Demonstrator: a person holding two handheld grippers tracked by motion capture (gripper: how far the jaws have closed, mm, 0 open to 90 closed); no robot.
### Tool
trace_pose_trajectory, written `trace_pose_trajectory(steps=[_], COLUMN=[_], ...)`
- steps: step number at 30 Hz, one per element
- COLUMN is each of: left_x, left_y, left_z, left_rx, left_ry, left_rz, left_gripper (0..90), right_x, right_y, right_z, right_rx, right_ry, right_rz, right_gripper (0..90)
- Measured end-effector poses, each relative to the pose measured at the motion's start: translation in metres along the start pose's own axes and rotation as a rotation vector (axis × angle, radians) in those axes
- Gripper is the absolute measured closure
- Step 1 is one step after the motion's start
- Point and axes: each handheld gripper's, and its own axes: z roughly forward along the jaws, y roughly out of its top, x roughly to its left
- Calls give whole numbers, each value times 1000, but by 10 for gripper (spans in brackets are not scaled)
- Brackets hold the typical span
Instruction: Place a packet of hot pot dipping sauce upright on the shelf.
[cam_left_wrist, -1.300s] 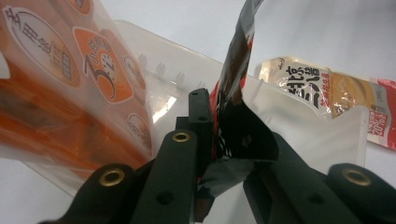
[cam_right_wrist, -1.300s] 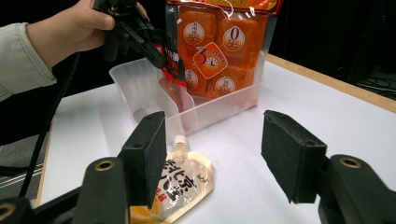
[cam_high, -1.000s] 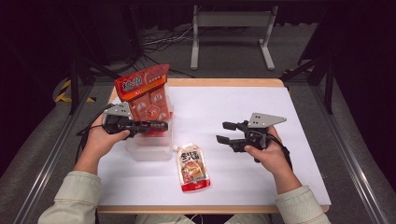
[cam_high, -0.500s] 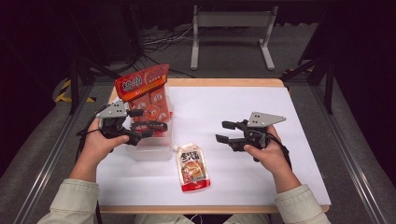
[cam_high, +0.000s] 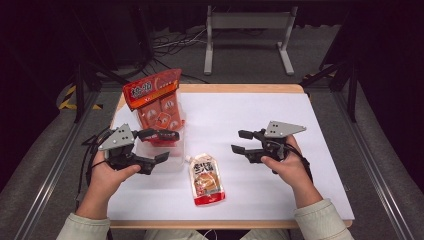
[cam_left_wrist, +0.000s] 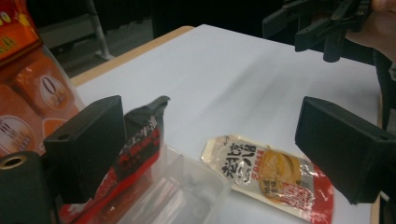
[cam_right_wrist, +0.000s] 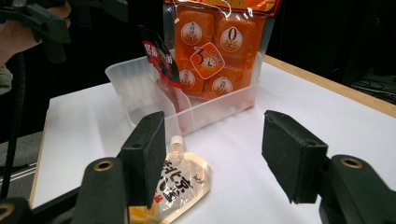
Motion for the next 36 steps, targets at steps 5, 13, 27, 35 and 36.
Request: trace_pose_trajectory(steps=[5, 13, 27, 35, 36], left_x=[-2, -4, -7, -12, -12], left_y=[0, -6, -19, -24, -24], left_z=[-3, -8, -13, -12, -12], left_rx=[-15, -21, 18, 66, 67], left_ry=[-15, -42, -57, -63, -61], left_rz=[-25, -52, -70, -84, -85], left_gripper=[93, 96, 105, 97, 97], right_x=[1, 4, 11, 11, 11], right_y=[0, -5, -22, -37, -38], right_z=[1, 18, 70, 90, 93], right_rx=[3, 42, 172, 247, 258], right_ry=[0, -6, -36, -28, -28], right_rz=[-2, 31, 81, 92, 95], right_gripper=[408, 399, 396, 397, 397])
